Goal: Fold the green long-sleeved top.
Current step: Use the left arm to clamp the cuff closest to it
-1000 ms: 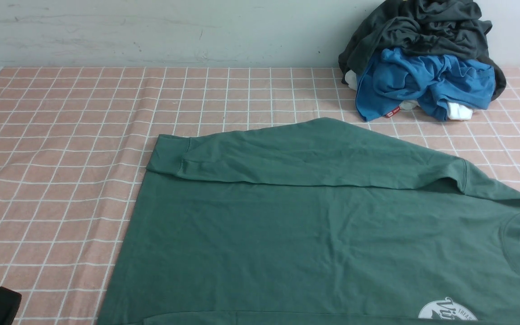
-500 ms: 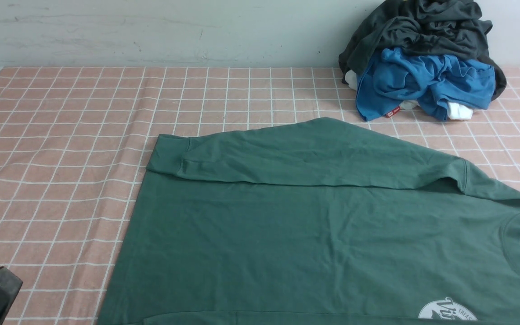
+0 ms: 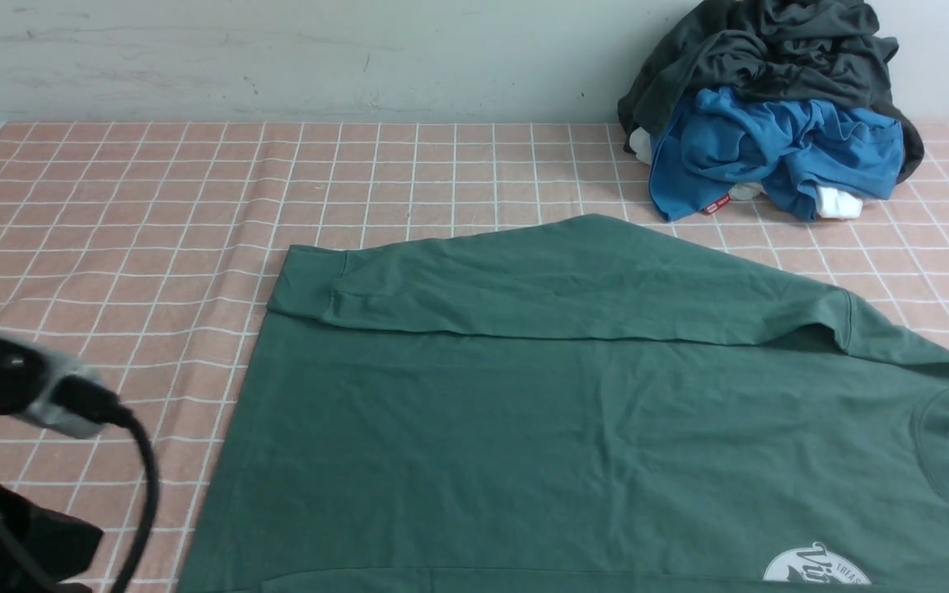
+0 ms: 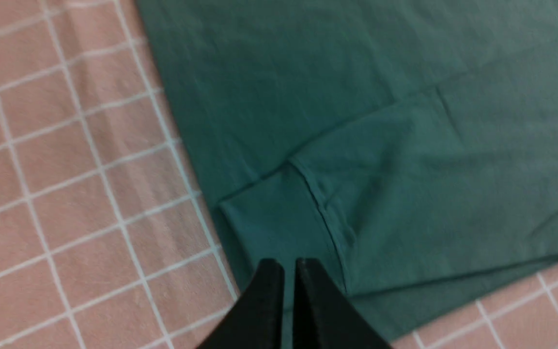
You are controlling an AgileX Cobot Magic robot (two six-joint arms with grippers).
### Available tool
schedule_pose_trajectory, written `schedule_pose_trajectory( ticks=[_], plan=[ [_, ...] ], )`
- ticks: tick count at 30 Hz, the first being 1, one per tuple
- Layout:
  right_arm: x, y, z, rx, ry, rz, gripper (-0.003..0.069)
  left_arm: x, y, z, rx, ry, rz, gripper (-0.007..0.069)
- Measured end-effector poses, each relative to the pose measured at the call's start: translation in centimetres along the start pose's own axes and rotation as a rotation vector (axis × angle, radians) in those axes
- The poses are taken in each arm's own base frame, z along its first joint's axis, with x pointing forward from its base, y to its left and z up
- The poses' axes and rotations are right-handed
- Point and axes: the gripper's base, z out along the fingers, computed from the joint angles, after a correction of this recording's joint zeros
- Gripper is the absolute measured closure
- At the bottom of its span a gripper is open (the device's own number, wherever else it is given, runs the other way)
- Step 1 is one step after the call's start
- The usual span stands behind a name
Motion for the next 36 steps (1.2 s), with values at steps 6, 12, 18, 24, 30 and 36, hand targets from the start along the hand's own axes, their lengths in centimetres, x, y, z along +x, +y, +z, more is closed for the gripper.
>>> schedule_pose_trajectory(
  ticks=[6, 12, 18, 24, 30, 36],
  plan=[
    [1.6, 2.6, 2.6, -0.159, 0.424, -0.137, 0.0673, -1.2, -1.1, 5.3, 0.044, 0.279, 0.164, 0.0454],
    [2.6, 3.4, 2.5, -0.193, 0.545, -0.203, 0.0673, -2.2, -1.1, 9.9, -0.009, 0.389, 0.133, 0.0257],
    [2.1, 3.2, 2.8, -0.164, 0.478, -0.222, 0.0673, -2.4, -0.3, 14.0, -0.048, 0.454, 0.093, 0.0131],
    [1.4, 3.2, 3.2, -0.155, 0.392, -0.22, 0.0673, -2.4, 0.0, 16.3, -0.052, 0.474, 0.082, 0.012],
    [0.9, 3.2, 3.4, -0.151, 0.34, -0.217, 0.0673, -2.7, -0.1, 17.0, -0.045, 0.433, 0.064, 0.012],
    [0.7, 3.2, 3.6, -0.148, 0.315, -0.215, 0.0673, -3.2, -0.3, 17.2, -0.026, 0.376, 0.06, 0.012]
  ],
)
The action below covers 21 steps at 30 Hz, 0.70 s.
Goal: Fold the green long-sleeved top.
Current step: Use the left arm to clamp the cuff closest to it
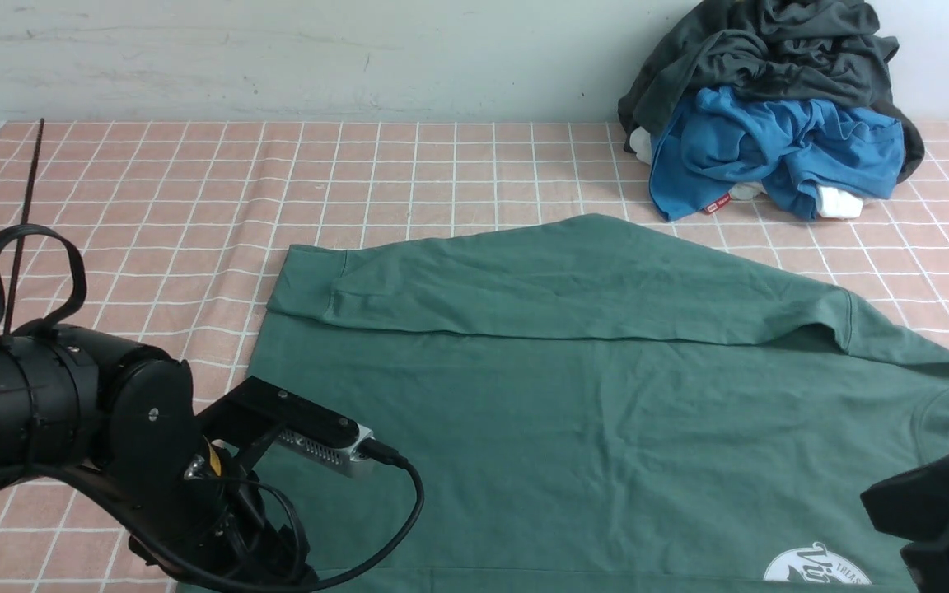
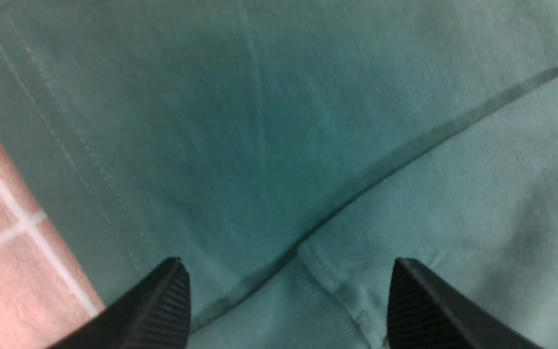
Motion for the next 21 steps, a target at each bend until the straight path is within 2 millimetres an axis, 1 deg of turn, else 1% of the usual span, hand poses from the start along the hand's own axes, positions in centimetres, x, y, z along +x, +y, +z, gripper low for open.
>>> schedule_pose_trajectory(
  ticks=[5, 7, 11, 13, 17, 18, 19, 20, 21],
  plan=[
    [0.0, 0.0, 0.0, 0.001, -0.004, 0.0, 0.0673, -0.1, -0.2, 0.0, 0.021, -0.01, -0.002, 0.0132],
    [-0.1, 0.0, 0.0, 0.003, -0.006, -0.001, 0.0673, -0.2, -0.3, 0.3, 0.033, -0.003, 0.006, 0.0155],
    [-0.1, 0.0, 0.0, 0.004, -0.011, -0.001, 0.0673, -0.2, -0.5, 1.6, 0.069, 0.043, 0.028, 0.0211],
    [-0.1, 0.0, 0.0, 0.004, -0.012, -0.001, 0.0673, -0.4, -0.5, 1.7, 0.08, 0.041, 0.046, 0.0232],
    [0.0, 0.0, 0.0, 0.001, 0.002, -0.001, 0.0673, -0.5, -0.8, 1.6, 0.109, 0.027, 0.056, 0.0353],
    [0.0, 0.0, 0.0, 0.001, 0.003, -0.001, 0.0673, -0.5, -0.8, 1.6, 0.111, 0.027, 0.055, 0.0361],
    [0.1, 0.0, 0.0, 0.0, 0.007, -0.001, 0.0673, -0.4, -0.9, 1.6, 0.117, 0.028, 0.051, 0.0423],
    [0.1, 0.0, 0.0, 0.0, 0.01, -0.001, 0.0673, -0.4, -0.9, 1.5, 0.119, 0.025, 0.05, 0.0448],
    [0.1, 0.0, 0.0, 0.0, 0.011, -0.001, 0.0673, -0.3, -1.0, 1.3, 0.122, 0.024, 0.051, 0.0498]
  ],
)
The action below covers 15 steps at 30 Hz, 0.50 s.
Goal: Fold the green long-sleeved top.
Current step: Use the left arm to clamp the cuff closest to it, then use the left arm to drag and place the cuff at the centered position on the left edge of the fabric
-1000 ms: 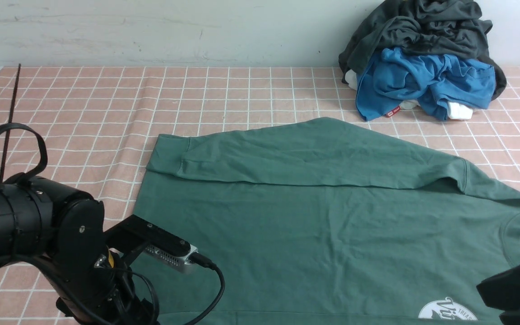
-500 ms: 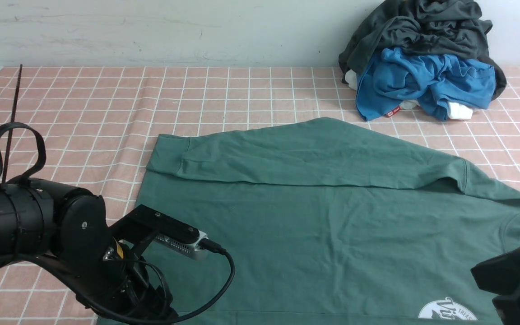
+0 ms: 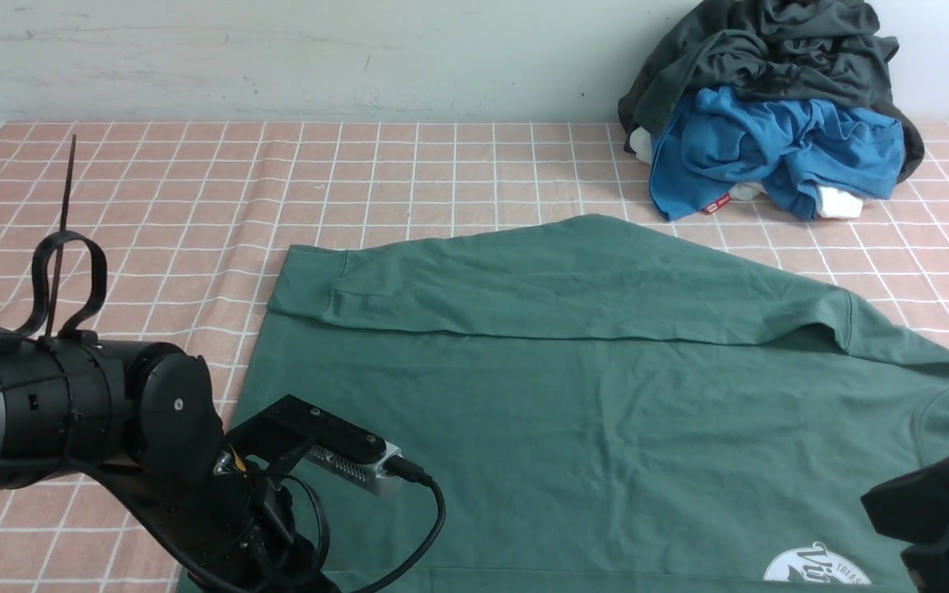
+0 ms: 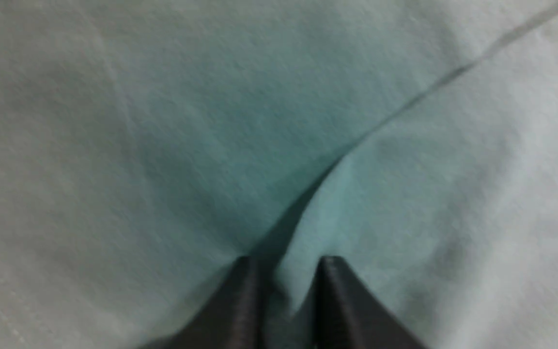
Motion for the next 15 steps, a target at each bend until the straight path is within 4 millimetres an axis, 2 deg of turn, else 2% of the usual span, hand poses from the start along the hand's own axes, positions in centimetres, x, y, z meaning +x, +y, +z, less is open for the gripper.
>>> schedule_pose_trajectory(
  ticks=[2, 3, 8, 15],
  plan=[
    [0.0, 0.0, 0.0, -0.001, 0.004, 0.0, 0.0673, 0.1, -0.2, -0.5, 0.007, -0.004, 0.014, 0.0578],
    [0.0, 0.0, 0.0, 0.0, 0.005, -0.001, 0.0673, 0.2, -0.2, -0.7, 0.009, -0.006, 0.021, 0.0592],
    [0.0, -0.2, 0.0, 0.024, 0.003, -0.019, 0.0673, -0.1, -0.5, -1.7, 0.019, -0.008, 0.047, 0.0603],
    [0.0, -0.6, 0.0, 0.067, 0.003, -0.036, 0.0673, -3.5, -0.6, -5.6, -0.01, -0.048, 0.126, 0.0604]
  ],
)
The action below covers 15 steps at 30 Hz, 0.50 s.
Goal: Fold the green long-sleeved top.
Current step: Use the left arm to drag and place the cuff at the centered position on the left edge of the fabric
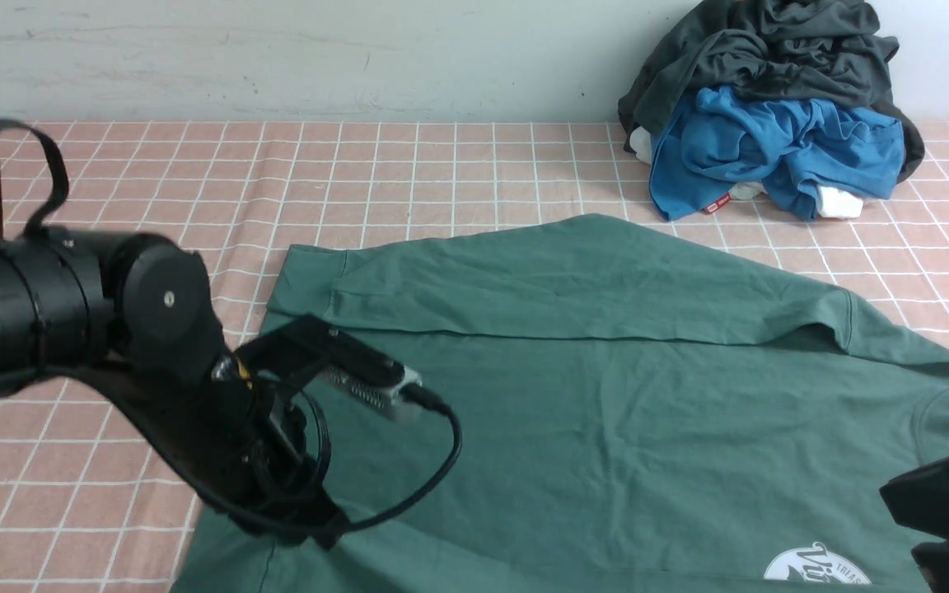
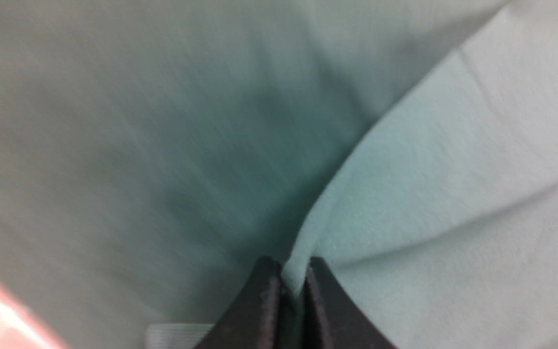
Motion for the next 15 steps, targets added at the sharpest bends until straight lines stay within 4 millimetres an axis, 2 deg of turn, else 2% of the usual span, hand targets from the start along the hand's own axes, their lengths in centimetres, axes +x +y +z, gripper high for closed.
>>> schedule_pose_trajectory(
  ticks=[4, 6, 7, 9, 12, 15],
  plan=[
    [0.1, -0.4, 0.0, 0.043, 0.006, 0.025, 0.0673, -3.3, 0.6, -3.3, -0.064, -0.077, 0.061, 0.0604],
    [0.1, -0.5, 0.0, 0.052, 0.007, 0.028, 0.0673, -3.8, 0.7, -3.7, -0.073, -0.087, 0.068, 0.0604],
    [0.1, -0.7, 0.0, 0.073, 0.009, 0.032, 0.0673, -5.0, 1.0, -4.4, -0.096, -0.108, 0.084, 0.0604],
    [0.1, -0.8, 0.0, 0.087, 0.01, 0.036, 0.0673, -5.8, 1.3, -4.8, -0.111, -0.119, 0.094, 0.0604],
    [0.1, -0.9, 0.0, 0.1, 0.01, 0.046, 0.0673, -7.2, 1.9, -4.5, -0.131, -0.114, 0.107, 0.0604],
    [0.1, -1.0, -0.1, 0.11, 0.011, 0.042, 0.0673, -8.4, 2.8, -3.0, -0.151, -0.077, 0.12, 0.0603]
  ],
)
